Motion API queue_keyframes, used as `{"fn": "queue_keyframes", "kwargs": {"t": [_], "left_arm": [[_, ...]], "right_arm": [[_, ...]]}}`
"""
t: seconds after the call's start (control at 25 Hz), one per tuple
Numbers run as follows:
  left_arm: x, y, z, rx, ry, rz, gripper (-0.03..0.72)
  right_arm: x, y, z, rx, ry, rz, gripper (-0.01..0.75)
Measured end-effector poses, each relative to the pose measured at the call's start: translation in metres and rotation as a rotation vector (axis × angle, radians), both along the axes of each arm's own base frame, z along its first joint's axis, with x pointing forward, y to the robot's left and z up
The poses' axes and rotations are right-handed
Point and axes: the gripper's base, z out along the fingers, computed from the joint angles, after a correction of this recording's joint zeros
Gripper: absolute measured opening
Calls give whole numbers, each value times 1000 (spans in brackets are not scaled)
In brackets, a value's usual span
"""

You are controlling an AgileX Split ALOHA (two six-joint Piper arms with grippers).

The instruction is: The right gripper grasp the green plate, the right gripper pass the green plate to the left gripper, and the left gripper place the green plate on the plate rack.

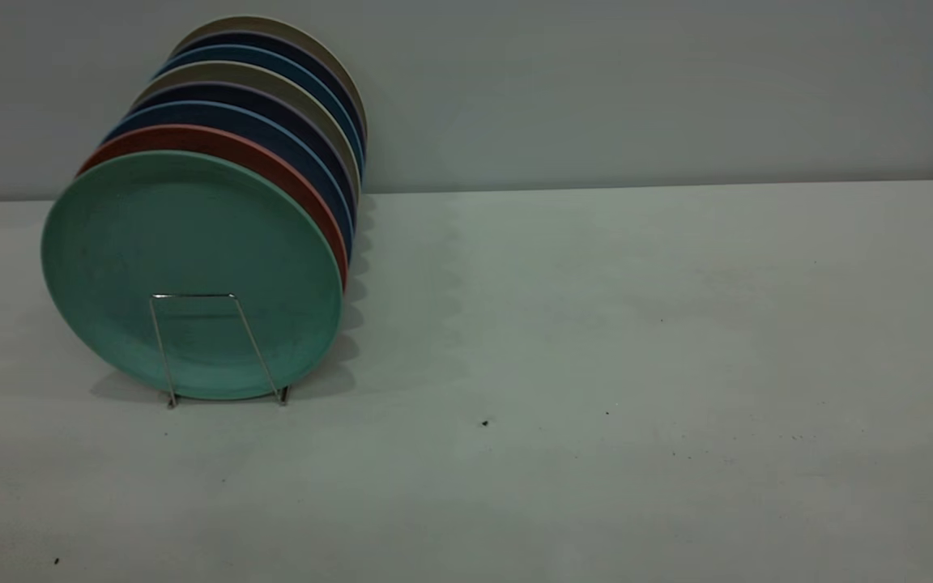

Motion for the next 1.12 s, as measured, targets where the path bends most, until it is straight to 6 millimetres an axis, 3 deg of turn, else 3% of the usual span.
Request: {"fn": "queue_keyframes", "kwargs": {"t": [0.76, 1.12], "left_arm": [[-4, 0, 0, -3, -29, 4, 485], [-19, 0, -1, -2, -140, 3, 485]], "right_arm": [[0, 1, 0, 2, -1, -62, 405], [0, 1, 0, 2, -1, -64, 405]]}}
